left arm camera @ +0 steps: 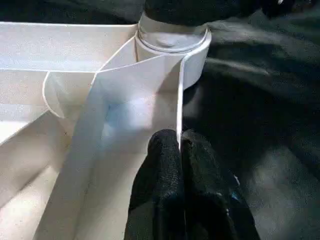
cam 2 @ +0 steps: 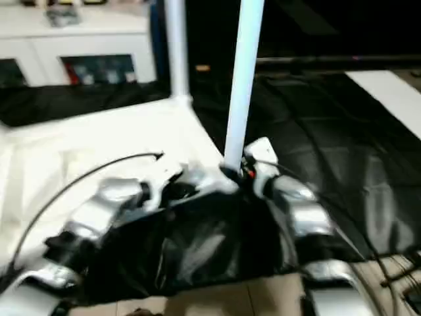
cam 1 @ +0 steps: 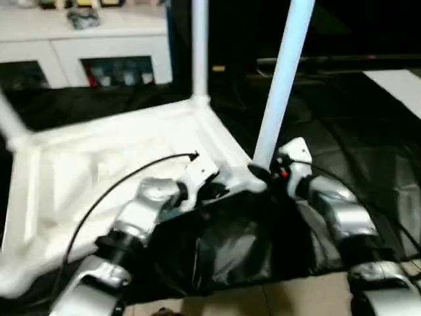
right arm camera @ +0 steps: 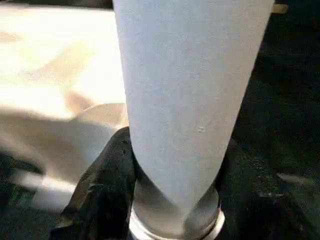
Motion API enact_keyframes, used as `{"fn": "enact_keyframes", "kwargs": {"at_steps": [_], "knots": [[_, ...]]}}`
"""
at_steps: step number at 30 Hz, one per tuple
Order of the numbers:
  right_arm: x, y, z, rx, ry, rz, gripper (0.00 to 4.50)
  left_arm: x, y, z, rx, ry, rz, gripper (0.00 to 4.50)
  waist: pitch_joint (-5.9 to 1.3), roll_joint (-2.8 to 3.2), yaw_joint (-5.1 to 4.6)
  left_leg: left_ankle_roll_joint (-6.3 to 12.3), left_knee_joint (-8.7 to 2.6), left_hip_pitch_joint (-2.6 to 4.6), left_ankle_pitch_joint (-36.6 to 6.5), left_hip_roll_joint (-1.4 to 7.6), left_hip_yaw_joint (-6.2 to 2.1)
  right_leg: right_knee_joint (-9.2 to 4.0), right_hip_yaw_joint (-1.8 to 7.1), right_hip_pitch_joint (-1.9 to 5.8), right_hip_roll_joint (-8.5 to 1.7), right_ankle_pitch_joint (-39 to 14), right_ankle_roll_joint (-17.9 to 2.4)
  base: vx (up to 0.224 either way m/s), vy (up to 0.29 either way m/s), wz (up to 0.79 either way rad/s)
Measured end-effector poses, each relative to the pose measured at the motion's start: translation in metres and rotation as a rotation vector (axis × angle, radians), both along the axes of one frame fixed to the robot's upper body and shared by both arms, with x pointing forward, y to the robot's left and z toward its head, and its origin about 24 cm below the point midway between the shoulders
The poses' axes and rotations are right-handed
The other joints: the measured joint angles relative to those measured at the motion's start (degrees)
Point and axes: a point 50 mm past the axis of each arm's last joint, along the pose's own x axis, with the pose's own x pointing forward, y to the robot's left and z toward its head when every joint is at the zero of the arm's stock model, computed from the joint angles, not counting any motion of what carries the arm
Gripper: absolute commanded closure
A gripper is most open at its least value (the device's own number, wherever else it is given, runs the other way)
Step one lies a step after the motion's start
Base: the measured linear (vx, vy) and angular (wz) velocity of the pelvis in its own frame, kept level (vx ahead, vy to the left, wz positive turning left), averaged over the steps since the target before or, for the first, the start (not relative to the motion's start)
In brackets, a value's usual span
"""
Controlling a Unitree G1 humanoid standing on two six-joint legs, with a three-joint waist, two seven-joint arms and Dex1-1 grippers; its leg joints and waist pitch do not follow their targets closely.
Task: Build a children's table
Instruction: Rotate leg to tighten
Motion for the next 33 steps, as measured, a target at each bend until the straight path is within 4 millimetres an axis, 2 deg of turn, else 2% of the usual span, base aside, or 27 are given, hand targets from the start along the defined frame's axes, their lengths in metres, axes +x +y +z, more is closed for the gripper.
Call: {"fn": "enact_keyframes", "kwargs": {"at_steps": [5, 6, 8, 9, 10, 12, 15, 18, 25, 28, 30, 33], "knots": [[0.01, 0.018, 0.001, 0.007, 0.002, -0.126, 2.59, 0.004, -0.003, 0.0, -0.003, -0.012, 0.064, 4.5, -0.01, 0.0, -0.8, 0.0, -0.05, 0.02, 0.0, 0.0, -0.01, -0.15, -0.02, -0.02, 0.0, 0.1, -0.1, 0.0, 0.0, 0.0], [0.011, 0.019, 0.002, 0.004, -0.002, -0.125, 2.24, 0.004, -0.003, 0.0, -0.004, -0.013, 0.065, 4.5, -0.01, 0.0, -0.82, 0.0, -0.05, 0.01, 0.0, 0.0, -0.01, -0.15, -0.02, -0.03, 0.0, 0.1, -0.1, 0.0, 0.0, 0.0], [0.011, 0.019, 0.003, 0.003, -0.014, -0.12, 2.24, 0.004, -0.003, 0.001, -0.007, -0.012, 0.062, 4.5, -0.01, 0.0, -0.8, 0.0, -0.05, 0.01, 0.0, 0.0, -0.01, -0.14, -0.02, -0.03, 0.0, 0.1, -0.2, 0.0, 0.0, 0.0], [0.011, 0.019, 0.003, 0.005, -0.017, -0.113, 2.03, 0.004, -0.002, 0.001, -0.009, -0.01, 0.058, 4.5, -0.01, 0.0, -0.79, 0.0, -0.07, 0.01, 0.0, 0.0, -0.01, -0.14, -0.02, -0.04, 0.0, 0.2, -0.2, 0.0, 0.0, 0.0], [0.011, 0.019, 0.003, 0.006, -0.019, -0.105, 1.84, 0.004, -0.001, 0.001, -0.011, -0.008, 0.05, 4.5, 0.0, -0.04, -0.81, 0.0, -0.1, 0.02, 0.0, 0.0, -0.01, -0.14, -0.03, -0.05, 0.0, 0.3, -0.4, 0.0, 0.0, 0.0], [0.01, 0.016, 0.004, 0.007, -0.019, -0.061, 1.82, 0.004, 0.001, 0.002, -0.01, -0.01, 0.038, 4.5, 0.0, -0.04, -0.72, 0.0, -0.14, 0.02, 0.0, 0.02, -0.01, -0.12, -0.06, -0.07, 0.0, 0.3, -0.4, 0.0, 0.0, 0.0], [0.008, 0.01, 0.007, -0.009, -0.016, 0.045, 1.42, 0.003, 0.009, 0.004, -0.002, -0.011, 0.0, 4.5, 0.0, -0.04, -0.71, 0.0, -0.18, 0.01, 0.0, 0.05, -0.01, -0.08, -0.11, -0.15, 0.01, 0.3, -0.4, 0.0, 0.0, 0.0], [0.007, 0.006, 0.008, -0.031, -0.013, 0.12, 1.42, 0.002, 0.013, 0.005, -0.004, -0.012, -0.026, 4.5, 0.0, -0.03, -0.59, 0.0, -0.17, 0.0, 0.0, 0.07, -0.01, -0.01, -0.12, -0.2, 0.02, 0.3, -0.4, 0.0, 0.0, 0.0], [-0.006, -0.02, 0.011, -0.128, 0.011, 0.375, 1.42, -0.009, 0.025, 0.007, -0.02, 0.018, -0.158, 4.5, 0.02, 0.0, 0.56, 0.01, -0.16, -0.24, 0.0, 0.09, -0.01, -0.05, -0.17, -0.37, 0.02, 0.3, -0.3, 0.0, 0.0, 0.0], [-0.016, -0.032, 0.016, -0.184, 0.03, 0.522, 1.42, -0.016, 0.029, 0.007, -0.024, 0.041, -0.242, 4.5, 0.02, 0.01, 1.72, 0.01, -0.1, -0.28, 0.0, 0.13, 0.01, -0.04, -0.19, -0.37, 0.02, 0.3, -0.3, 0.0, 0.0, 0.0], [-0.02, -0.034, 0.016, -0.196, 0.039, 0.577, 1.42, -0.019, 0.03, 0.006, -0.025, 0.053, -0.272, 4.5, 0.03, 0.01, 2.1, 0.0, -0.06, -0.27, 0.0, 0.15, 0.02, -0.01, -0.18, -0.35, 0.02, 0.3, -0.3, 0.0, 0.0, 0.0], [-0.022, -0.034, 0.017, -0.203, 0.051, 0.63, 1.42, -0.021, 0.031, 0.006, -0.024, 0.066, -0.3, 4.5, 0.03, 0.01, 2.18, 0.0, -0.04, -0.28, 0.0, 0.15, 0.1, 0.03, -0.11, -0.3, 0.02, 0.3, -0.3, 0.0, 0.0, 0.0]]}}
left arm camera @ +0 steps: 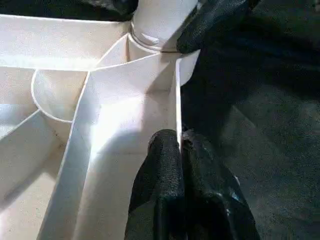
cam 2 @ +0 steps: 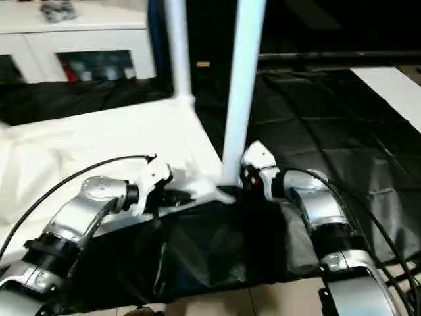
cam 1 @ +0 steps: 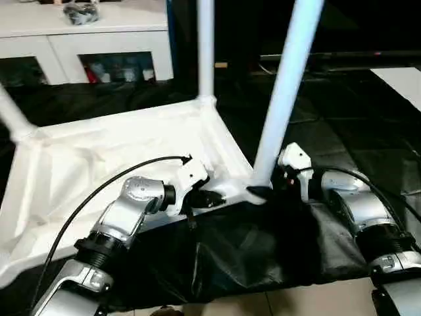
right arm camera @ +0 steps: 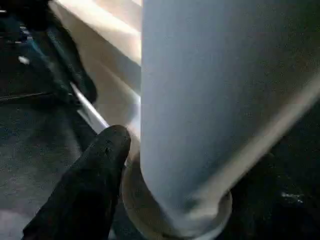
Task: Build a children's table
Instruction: Rotate leg to tighten
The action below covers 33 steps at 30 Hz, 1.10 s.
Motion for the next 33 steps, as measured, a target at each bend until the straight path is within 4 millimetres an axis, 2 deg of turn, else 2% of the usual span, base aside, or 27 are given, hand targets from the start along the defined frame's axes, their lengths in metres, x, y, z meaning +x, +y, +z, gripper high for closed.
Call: {"fn": "enact_keyframes", "kwargs": {"at_steps": [2, 5, 7, 10, 12, 18, 20, 23, 27, 28, 31, 33], "knots": [[-0.003, -0.003, 0.002, -0.019, 0.004, 0.042, 1.66, -0.002, 0.002, 0.0, 0.005, 0.005, -0.019, 4.5, 0.0, 0.0, 0.09, 0.0, 0.0, 0.0, 0.0, 0.0, 0.02, 0.0, 0.03, 0.04, -0.01, 0.0, 0.0, 0.0, 0.0, 0.0], [-0.005, -0.004, 0.003, -0.027, 0.016, 0.069, 1.73, -0.003, 0.005, 0.0, 0.011, 0.014, -0.034, 4.5, 0.0, 0.0, 0.08, 0.0, 0.0, 0.0, 0.0, 0.0, 0.02, 0.01, 0.03, 0.05, -0.01, 0.0, 0.0, 0.0, 0.0, 0.0], [-0.007, -0.005, 0.004, -0.023, 0.03, 0.08, 2.11, -0.005, 0.006, 0.0, 0.013, 0.015, -0.042, 4.5, 0.0, -0.01, 0.09, 0.0, 0.01, 0.0, 0.0, 0.01, 0.02, 0.04, 0.02, 0.05, -0.01, 0.0, 0.0, 0.0, 0.0, 0.0], [-0.008, -0.004, 0.005, -0.016, 0.033, 0.099, 2.19, -0.006, 0.008, -0.001, 0.017, 0.02, -0.055, 4.5, 0.0, -0.01, 0.08, 0.0, 0.01, 0.0, 0.0, 0.02, 0.02, 0.08, 0.01, 0.04, 0.0, 0.0, 0.0, 0.0, 0.0, 0.0], [-0.008, -0.004, 0.005, -0.015, 0.034, 0.101, 2.42, -0.007, 0.008, 0.0, 0.016, 0.021, -0.057, 4.5, 0.0, -0.01, 0.09, 0.0, 0.01, 0.0, 0.0, 0.03, 0.02, 0.08, 0.01, 0.04, 0.0, 0.0, 0.0, 0.0, 0.0, 0.0], [-0.013, -0.004, 0.001, 0.013, 0.059, 0.093, 2.5, -0.009, 0.006, -0.001, 0.006, 0.025, -0.067, 4.5, -0.01, -0.01, 0.16, 0.0, 0.02, 0.0, 0.0, 0.03, 0.02, 0.08, 0.01, 0.05, -0.01, 0.0, 0.0, 0.0, 0.0, 0.0], [-0.016, -0.004, -0.001, 0.028, 0.064, 0.082, 2.5, -0.009, 0.003, -0.002, 0.003, 0.025, -0.064, 4.5, -0.01, -0.02, 0.45, 0.0, 0.03, 0.01, 0.0, 0.03, 0.02, 0.07, 0.01, 0.07, -0.01, 0.0, 0.0, 0.0, 0.0, 0.0], [-0.014, -0.004, -0.007, 0.056, 0.049, -0.01, 2.5, -0.005, -0.002, -0.005, 0.002, 0.012, -0.008, 4.5, -0.04, -0.02, 0.54, 0.0, 0.03, 0.31, 0.0, 0.03, 0.03, 0.07, 0.06, 0.41, 0.0, 0.0, 0.0, 0.0, 0.0, 0.0], [-0.005, 0.004, -0.015, 0.097, 0.019, -0.184, 2.51, 0.003, -0.007, -0.007, 0.02, -0.012, 0.08, 4.5, -0.04, -0.02, -0.38, -0.01, 0.03, 0.67, 0.0, 0.02, 0.01, 0.01, 0.06, 0.67, -0.01, -0.2, 0.4, 0.0, 0.0, 0.0], [0.0, 0.009, -0.02, 0.114, 0.013, -0.28, 2.51, 0.007, -0.011, -0.008, 0.018, -0.016, 0.133, 4.5, 0.0, 0.05, -0.76, -0.01, 0.0, 0.8, 0.0, 0.02, -0.04, -0.2, -0.02, 0.81, -0.01, -0.3, 0.4, 0.0, 0.0, 0.0], [0.019, 0.03, -0.024, 0.15, -0.021, -0.57, 2.52, 0.02, -0.027, -0.009, 0.027, -0.041, 0.27, 4.5, 0.1, 0.25, -2.42, -0.02, 0.02, 0.85, 0.0, -0.07, -0.3, -0.7, -0.21, 0.85, -0.02, -0.3, 0.4, -0.057, 0.023, -0.1], [0.024, 0.038, -0.026, 0.153, -0.028, -0.673, 2.52, 0.021, -0.035, -0.011, 0.02, -0.045, 0.309, 4.5, 0.2, 0.48, -3.31, -0.02, -0.06, 0.86, 0.0, -0.1, -0.73, -1.47, -0.74, 1.16, -0.05, -0.3, 0.4, 0.0, 0.0, 0.0]]}}
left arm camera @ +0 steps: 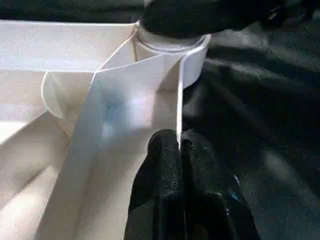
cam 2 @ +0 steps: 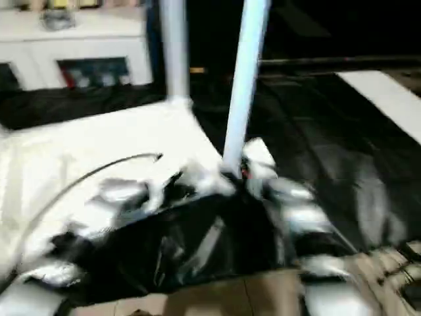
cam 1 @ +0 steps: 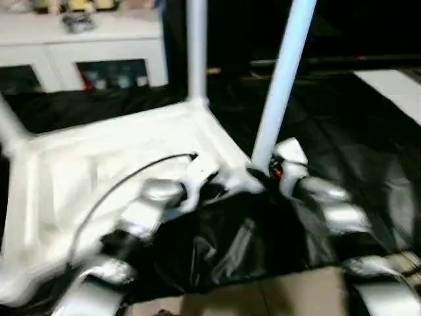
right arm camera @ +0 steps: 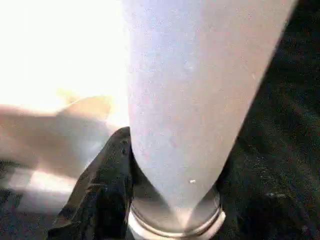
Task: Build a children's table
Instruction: Rotate leg to tighten
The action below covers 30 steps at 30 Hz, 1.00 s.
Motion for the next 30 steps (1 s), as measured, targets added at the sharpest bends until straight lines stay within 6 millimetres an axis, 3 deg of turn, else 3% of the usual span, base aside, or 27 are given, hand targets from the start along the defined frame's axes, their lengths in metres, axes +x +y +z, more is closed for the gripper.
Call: {"fn": "enact_keyframes", "kwargs": {"at_steps": [4, 6, 7, 12, 17, 20, 21, 24, 25, 30], "knots": [[0.003, 0.011, 0.0, 0.005, -0.006, -0.083, 2.52, 0.002, -0.002, 0.0, 0.002, -0.007, 0.03, 4.5, 0.08, 0.32, -0.52, 0.01, -0.09, 0.0, 0.0, -0.06, -0.28, -0.8, -1.66, 0.17, -0.86, 0.0, 0.0, 0.0, 0.0, 0.0], [0.003, 0.011, 0.0, 0.006, -0.015, -0.082, 2.52, 0.002, -0.001, 0.0, 0.006, -0.014, 0.024, 4.5, 0.1, 0.34, -0.51, 0.01, -0.09, 0.0, 0.0, -0.07, -0.27, -0.89, -1.78, 0.15, -0.95, 0.0, 0.0, 0.0, 0.0, 0.0], [0.003, 0.012, 0.0, 0.004, -0.019, -0.081, 1.96, 0.002, -0.001, 0.0, 0.009, -0.018, 0.022, 4.5, 0.1, 0.34, -0.51, 0.01, -0.09, 0.0, 0.0, -0.08, -0.27, -0.91, -1.78, 0.12, -0.96, 0.0, 0.0, 0.0, 0.0, 0.0], [0.002, 0.014, -0.001, 0.021, -0.025, -0.061, 1.53, 0.004, 0.003, 0.0, 0.028, -0.044, 0.013, 4.5, 0.11, 0.34, -0.52, 0.01, -0.16, 0.01, 0.0, -0.07, -0.3, -0.9, -1.85, -0.02, -0.96, 0.0, 0.0, 0.0, 0.0, 0.0], [-0.006, -0.002, 0.0, -0.009, -0.047, 0.038, 1.37, 0.004, 0.003, 0.001, 0.036, -0.058, 0.001, 4.5, 0.23, 0.22, -0.32, 0.01, -0.21, 0.02, 0.0, -0.07, -0.29, -0.91, -1.85, -0.07, -0.97, 0.0, 0.0, 0.0, 0.0, 0.0], [-0.014, -0.027, 0.003, -0.031, -0.052, 0.119, 1.37, 0.004, 0.002, 0.002, 0.038, -0.064, -0.006, 4.5, 0.27, 0.17, -0.1, 0.01, -0.22, 0.01, 0.0, -0.07, -0.24, -0.91, -1.79, -0.07, -0.97, 0.0, 0.0, 0.0, 0.0, 0.0], [-0.017, -0.033, 0.005, -0.032, -0.051, 0.146, 1.34, 0.004, 0.002, 0.002, 0.038, -0.066, -0.004, 4.23, 0.27, 0.16, -0.09, 0.01, -0.21, 0.01, 0.0, -0.07, -0.24, -0.91, -1.8, -0.07, -0.97, 0.0, 0.0, 0.0, 0.0, 0.0], [-0.029, -0.061, 0.013, -0.051, -0.046, 0.243, 1.34, 0.005, 0.003, 0.005, 0.009, -0.074, -0.005, 4.23, 0.35, 0.06, 0.07, 0.01, -0.21, -0.03, 0.0, -0.07, -0.22, -0.91, -1.77, -0.07, -0.97, 0.0, 0.0, 0.0, 0.0, 0.0], [-0.032, -0.069, 0.018, -0.05, -0.043, 0.273, 1.32, 0.006, 0.004, 0.008, -0.01, -0.086, -0.002, 4.03, 0.35, 0.03, 0.05, 0.02, -0.2, -0.04, 0.0, -0.06, -0.22, -0.91, -1.77, -0.07, -0.97, 0.0, 0.0, 0.0, 0.0, 0.0], [-0.051, -0.068, 0.024, -0.022, -0.02, 0.437, 1.32, 0.008, 0.004, 0.027, -0.102, -0.13, -0.003, 3.57, 0.32, -0.03, -0.21, 0.02, -0.19, -0.12, 0.0, -0.02, -0.19, -0.78, -1.73, -0.27, -0.95, 0.3, -0.5, 0.0, 0.0, 0.0]]}}
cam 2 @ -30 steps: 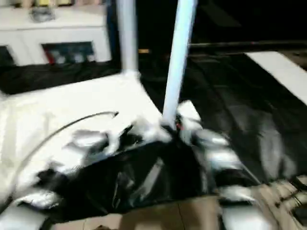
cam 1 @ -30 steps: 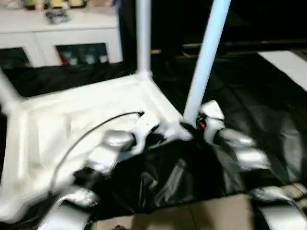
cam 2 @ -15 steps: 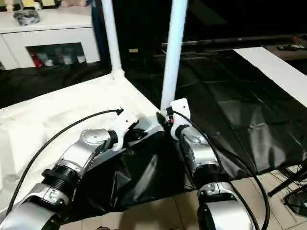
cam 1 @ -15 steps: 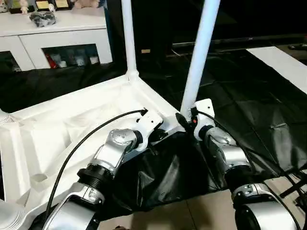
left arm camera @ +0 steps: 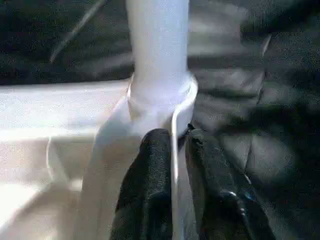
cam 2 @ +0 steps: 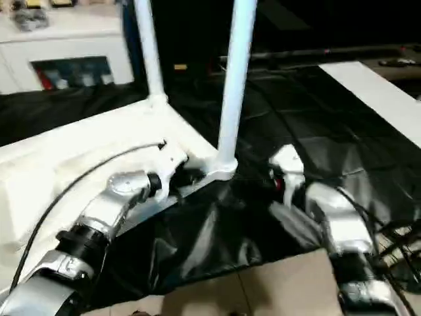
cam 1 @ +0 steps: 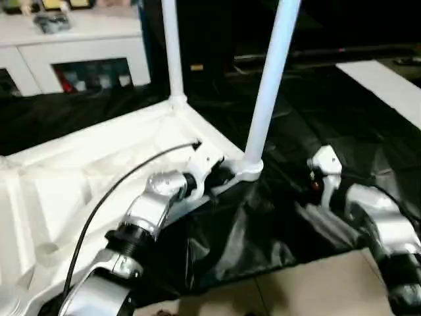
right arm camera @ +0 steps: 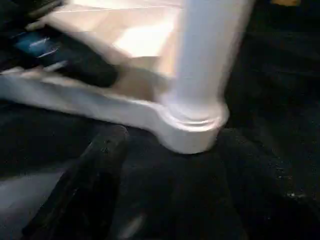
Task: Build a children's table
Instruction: Rotate leg to tighten
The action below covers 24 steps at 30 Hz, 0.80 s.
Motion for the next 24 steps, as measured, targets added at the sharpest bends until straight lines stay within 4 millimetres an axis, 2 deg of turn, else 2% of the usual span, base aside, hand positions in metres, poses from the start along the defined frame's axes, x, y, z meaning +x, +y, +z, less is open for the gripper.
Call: {"fn": "enact_keyframes", "kwargs": {"at_steps": [4, 6, 8, 12, 13, 15, 19, 23, 24], "knots": [[-0.004, 0.015, 0.001, 0.041, 0.011, 0.067, 1.32, -0.005, 0.018, 0.015, -0.056, -0.016, 0.011, 3.29, -0.05, -0.03, 0.28, -0.01, 0.05, -0.25, 0.0, 0.01, 0.07, 0.17, 0.08, -0.48, 0.0, 1.3, -0.2, 0.0, 0.0, 0.0], [-0.004, 0.022, 0.001, 0.054, 0.006, 0.082, 1.32, -0.013, 0.031, 0.012, -0.051, 0.013, 0.007, 3.02, -0.08, -0.1, 0.45, -0.02, 0.04, -0.29, 0.0, 0.07, 0.08, 0.52, 0.09, -0.75, 0.01, 1.3, -0.2, 0.026, -0.019, 0.0], [-0.004, 0.028, 0.0, 0.069, 0.009, 0.085, 1.32, -0.025, 0.045, 0.009, -0.042, 0.06, -0.008, 2.85, -0.09, -0.19, 0.77, -0.22, 0.03, -0.36, -0.1, 0.1, 0.1, 1.03, 0.21, -1.06, 0.03, 1.2, 0.0, 0.026, -0.019, 0.0], [-0.002, 0.038, 0.0, 0.085, 0.008, 0.094, 1.32, -0.048, 0.066, 0.008, -0.023, 0.141, -0.064, 2.49, -0.09, -0.18, 1.71, -0.31, -0.24, -0.32, -0.2, 0.31, 0.1, 1.17, 0.21, -1.23, 0.28, 0.9, 0.0, 0.0, 0.0, 0.0], [0.0, 0.046, 0.001, 0.099, -0.001, 0.104, 1.32, -0.061, 0.075, 0.009, -0.016, 0.178, -0.103, 2.29, -0.08, -0.27, 1.66, -0.37, -0.29, -0.27, -0.2, 0.33, 0.13, 1.3, 0.22, -1.29, 0.28, 0.8, -0.1, 0.0, 0.0, 0.0], [0.002, 0.049, 0.002, 0.101, -0.002, 0.1, 1.32, -0.071, 0.079, 0.01, -0.018, 0.216, -0.131, 2.29, -0.09, -0.31, 1.86, -0.49, -0.27, -0.2, -0.2, 0.32, 0.16, 1.45, 0.29, -1.28, 0.28, 0.7, -0.1, 0.0, 0.0, 0.0], [0.011, 0.063, 0.0, 0.133, -0.001, 0.073, 1.32, -0.09, 0.084, 0.011, -0.013, 0.28, -0.166, 1.85, -0.16, -0.67, 2.26, -0.69, -0.24, -0.08, -0.2, 0.27, 0.34, 1.56, 0.64, -1.22, 0.28, 0.7, -0.1, 0.0, 0.0, 0.0], [0.018, 0.076, -0.003, 0.156, -0.004, 0.028, 1.32, -0.097, 0.089, 0.007, 0.038, 0.322, -0.136, 1.68, -0.15, -0.89, 2.36, -0.73, -0.15, -0.03, -0.1, 0.21, 0.38, 1.56, 0.82, -1.11, 0.28, 0.5, 0.2, 0.0, 0.0, 0.0], [0.02, 0.078, -0.003, 0.15, -0.006, 0.012, 1.32, -0.097, 0.091, 0.005, 0.062, 0.324, -0.119, 1.52, -0.14, -0.96, 2.37, -0.73, -0.15, -0.03, -0.1, 0.19, 0.38, 1.56, 0.85, -1.1, 0.28, 0.5, 0.2, 0.0, 0.0, 0.0]]}}
